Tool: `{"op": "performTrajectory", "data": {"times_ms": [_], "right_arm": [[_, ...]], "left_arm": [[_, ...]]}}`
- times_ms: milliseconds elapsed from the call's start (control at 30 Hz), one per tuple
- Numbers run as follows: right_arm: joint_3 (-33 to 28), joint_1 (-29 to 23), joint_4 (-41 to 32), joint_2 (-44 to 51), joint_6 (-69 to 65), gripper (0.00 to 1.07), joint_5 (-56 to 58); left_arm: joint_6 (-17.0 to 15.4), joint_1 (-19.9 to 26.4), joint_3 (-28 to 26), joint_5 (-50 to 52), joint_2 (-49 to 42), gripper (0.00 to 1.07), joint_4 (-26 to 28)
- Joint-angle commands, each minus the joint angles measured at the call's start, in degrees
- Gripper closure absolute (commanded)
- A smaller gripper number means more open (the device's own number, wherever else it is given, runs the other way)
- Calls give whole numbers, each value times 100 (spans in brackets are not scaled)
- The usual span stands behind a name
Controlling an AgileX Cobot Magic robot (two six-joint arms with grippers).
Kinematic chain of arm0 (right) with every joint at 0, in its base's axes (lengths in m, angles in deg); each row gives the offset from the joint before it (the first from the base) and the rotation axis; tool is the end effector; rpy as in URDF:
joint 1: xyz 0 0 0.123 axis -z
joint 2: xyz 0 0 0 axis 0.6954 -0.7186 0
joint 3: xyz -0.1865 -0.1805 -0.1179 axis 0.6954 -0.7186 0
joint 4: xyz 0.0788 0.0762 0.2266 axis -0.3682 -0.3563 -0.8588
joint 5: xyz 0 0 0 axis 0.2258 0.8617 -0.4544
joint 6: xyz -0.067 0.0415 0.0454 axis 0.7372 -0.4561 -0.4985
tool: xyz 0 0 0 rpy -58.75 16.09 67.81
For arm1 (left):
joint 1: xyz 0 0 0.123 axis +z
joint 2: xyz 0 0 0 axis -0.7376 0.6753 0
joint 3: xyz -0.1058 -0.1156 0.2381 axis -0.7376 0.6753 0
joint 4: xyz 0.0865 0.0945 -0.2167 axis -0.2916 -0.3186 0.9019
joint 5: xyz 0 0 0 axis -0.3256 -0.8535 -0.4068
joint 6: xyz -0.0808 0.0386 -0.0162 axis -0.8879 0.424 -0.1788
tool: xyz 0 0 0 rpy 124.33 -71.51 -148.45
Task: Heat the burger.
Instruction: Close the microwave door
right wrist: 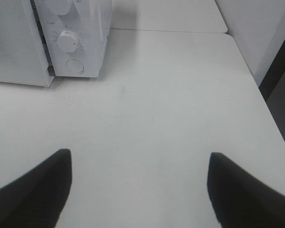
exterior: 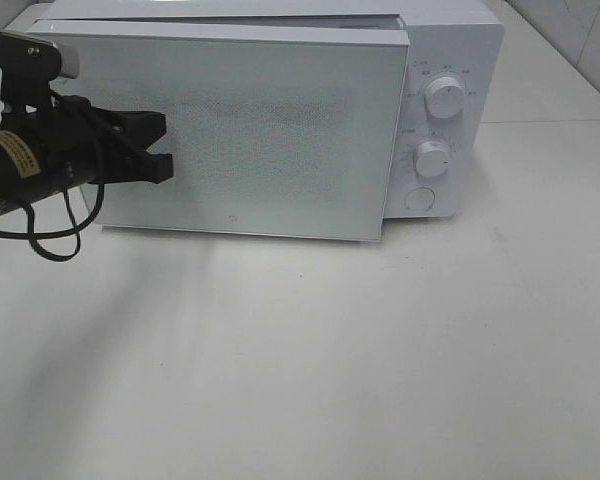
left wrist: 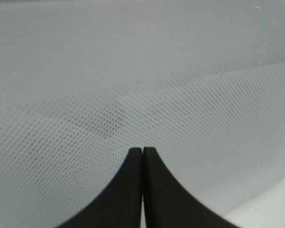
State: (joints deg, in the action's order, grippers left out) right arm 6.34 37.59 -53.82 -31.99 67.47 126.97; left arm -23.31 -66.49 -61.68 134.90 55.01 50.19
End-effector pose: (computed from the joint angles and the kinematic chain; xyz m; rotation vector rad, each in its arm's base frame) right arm -0.0006 -0.0115 0.2838 0.0510 1.9465 0.0073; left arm 0.3175 -0.1333 0.1684 0.4742 1.7428 -0.4681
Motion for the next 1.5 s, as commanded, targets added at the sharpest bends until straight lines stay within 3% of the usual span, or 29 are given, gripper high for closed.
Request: {"op": "performTrajectory", "data": {"times_ms": [33,733,1233,1500], "right_arm": [[-11,34,6,160,-11,32,-40],[-11,34,17,160,-29,32,-40],[-11,34,17,160,-29,32,-40],[-11,34,17,160,-29,32,-40]], "left_arm": [[-11,-160,-229,-17,103,107,189],[-11,-1054,-1759,-733,980,107,751],[-34,-1346,-2842,-1031,1495,107,814],[-57,-1381,-3019,-1031,1553,107,831]]}}
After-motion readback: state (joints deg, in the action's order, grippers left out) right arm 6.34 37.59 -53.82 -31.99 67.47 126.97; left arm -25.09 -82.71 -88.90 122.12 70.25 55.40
